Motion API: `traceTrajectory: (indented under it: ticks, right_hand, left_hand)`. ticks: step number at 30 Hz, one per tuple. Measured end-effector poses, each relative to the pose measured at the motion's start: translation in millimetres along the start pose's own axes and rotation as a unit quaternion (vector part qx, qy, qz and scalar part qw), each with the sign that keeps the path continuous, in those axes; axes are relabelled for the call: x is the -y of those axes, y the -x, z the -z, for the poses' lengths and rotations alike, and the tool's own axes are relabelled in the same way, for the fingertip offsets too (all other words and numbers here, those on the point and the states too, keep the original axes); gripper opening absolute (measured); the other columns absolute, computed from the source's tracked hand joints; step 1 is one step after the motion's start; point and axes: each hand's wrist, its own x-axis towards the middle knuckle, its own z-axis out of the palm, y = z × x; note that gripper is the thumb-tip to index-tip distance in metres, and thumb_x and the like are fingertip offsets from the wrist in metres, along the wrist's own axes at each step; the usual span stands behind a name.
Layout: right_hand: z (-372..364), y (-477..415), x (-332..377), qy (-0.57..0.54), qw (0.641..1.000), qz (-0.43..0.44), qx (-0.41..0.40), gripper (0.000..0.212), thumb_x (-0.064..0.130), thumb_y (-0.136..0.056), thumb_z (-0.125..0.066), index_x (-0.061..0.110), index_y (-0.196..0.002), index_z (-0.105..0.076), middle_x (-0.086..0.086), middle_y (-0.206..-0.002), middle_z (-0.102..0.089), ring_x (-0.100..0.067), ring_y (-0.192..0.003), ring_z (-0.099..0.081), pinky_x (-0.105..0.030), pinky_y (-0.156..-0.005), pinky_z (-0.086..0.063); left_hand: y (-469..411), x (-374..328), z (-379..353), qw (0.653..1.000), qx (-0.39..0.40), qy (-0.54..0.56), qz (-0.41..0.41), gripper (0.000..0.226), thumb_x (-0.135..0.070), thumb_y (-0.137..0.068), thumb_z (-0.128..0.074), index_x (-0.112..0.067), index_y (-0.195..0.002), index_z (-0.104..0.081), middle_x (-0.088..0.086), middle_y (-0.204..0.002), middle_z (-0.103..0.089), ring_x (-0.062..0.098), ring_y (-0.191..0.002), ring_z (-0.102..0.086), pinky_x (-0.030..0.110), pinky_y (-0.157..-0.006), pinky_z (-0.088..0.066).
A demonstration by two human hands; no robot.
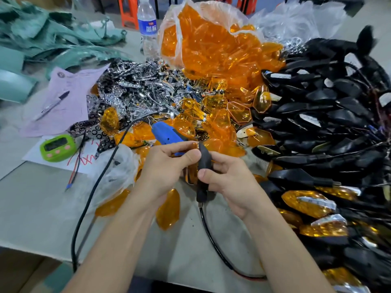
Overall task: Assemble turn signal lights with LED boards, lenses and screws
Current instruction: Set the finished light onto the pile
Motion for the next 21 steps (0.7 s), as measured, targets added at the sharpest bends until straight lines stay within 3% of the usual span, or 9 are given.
traceTrajectory:
  ticks: [5,8,11,13,15,18,20,21]
  right_hand:
    - [-2.7,-0.4,-4.0,0.013,0.999,0.026,-0.023,0.041,-0.005,-0.093,-0.068,0.027,-0.118,-0.074,-0.008,-0.107,-0.079,-0.028,-0.099,-0.077,-0.038,-0.080,-0.063]
    - [-8.5,0.2,-5.0,0.086,0.993,0.062,-0.061,0.037,0.011,-0.086,-0.071,0.030,-0.119,-0.075,-0.001,-0.104,-0.080,-0.021,-0.099,-0.076,-0.045,-0.091,-0.062]
    - [-7.3,-0.7,-1.3,0.112,0.992,0.045,-0.046,0.028,0.022,-0.082,-0.070,0.036,-0.106,-0.078,0.000,-0.099,-0.080,-0.023,-0.093,-0.077,-0.051,-0.089,-0.062]
    - [-5.7,-1.8,-1.0,0.087,0.995,0.027,-0.037,0.028,0.016,-0.085,-0.072,0.038,-0.100,-0.079,-0.003,-0.100,-0.080,-0.026,-0.093,-0.077,-0.053,-0.090,-0.061]
    - [-10.1,-1.4,-3.2,0.033,0.999,0.013,-0.041,0.030,0.005,-0.093,-0.068,0.029,-0.108,-0.079,-0.007,-0.103,-0.079,-0.029,-0.097,-0.077,-0.052,-0.093,-0.060]
    - [-17.0,0.1,-5.0,-0.073,0.997,-0.006,-0.036,0.026,0.006,-0.100,-0.063,0.012,-0.124,-0.072,-0.016,-0.114,-0.077,-0.034,-0.104,-0.075,-0.054,-0.094,-0.060]
    - [-14.7,1.0,-3.0,-0.102,0.995,-0.008,-0.020,0.026,0.007,-0.100,-0.062,0.007,-0.124,-0.071,-0.018,-0.117,-0.076,-0.035,-0.106,-0.074,-0.054,-0.093,-0.060]
    - [-12.3,2.0,-1.7,-0.113,0.993,-0.015,-0.011,0.025,0.006,-0.100,-0.061,0.007,-0.123,-0.071,-0.020,-0.117,-0.075,-0.036,-0.107,-0.074,-0.053,-0.092,-0.061]
  left_hand:
    - [0.1,0.0,-6.5,0.998,-0.038,-0.022,-0.037,0.026,-0.025,-0.073,-0.087,-0.046,-0.086,-0.082,-0.004,-0.093,-0.081,0.020,-0.091,-0.077,0.044,-0.086,-0.063]
    - [-1.4,-3.5,-6.9,0.994,-0.049,-0.065,-0.070,0.023,-0.034,-0.073,-0.080,-0.056,-0.083,-0.079,-0.009,-0.090,-0.081,0.016,-0.090,-0.078,0.046,-0.087,-0.063]
    - [-1.2,-5.8,1.9,0.997,-0.014,-0.048,-0.051,0.027,-0.020,-0.082,-0.085,-0.046,-0.081,-0.082,-0.006,-0.084,-0.080,0.016,-0.080,-0.077,0.043,-0.077,-0.065]
    - [-0.4,-7.1,5.3,0.999,-0.008,-0.031,-0.036,0.029,-0.011,-0.087,-0.080,-0.039,-0.081,-0.084,-0.003,-0.083,-0.080,0.017,-0.078,-0.077,0.040,-0.074,-0.065]
    - [0.0,-8.2,4.8,0.998,-0.031,-0.049,-0.038,0.028,-0.013,-0.087,-0.081,-0.040,-0.081,-0.084,-0.003,-0.087,-0.081,0.018,-0.084,-0.078,0.045,-0.084,-0.064]
    - [3.3,-10.9,6.1,0.991,0.049,-0.115,-0.048,0.029,-0.035,-0.081,-0.086,-0.050,-0.104,-0.076,-0.010,-0.106,-0.080,0.012,-0.102,-0.075,0.043,-0.097,-0.059]
    - [5.2,-13.4,12.6,0.985,0.121,-0.121,-0.026,0.060,-0.040,-0.072,-0.089,-0.044,-0.127,-0.067,-0.010,-0.117,-0.077,0.010,-0.112,-0.072,0.040,-0.099,-0.057]
    - [4.4,-13.6,17.8,0.981,0.141,-0.128,-0.024,0.071,-0.032,-0.071,-0.091,-0.036,-0.136,-0.064,-0.009,-0.119,-0.077,0.011,-0.114,-0.071,0.036,-0.099,-0.057]
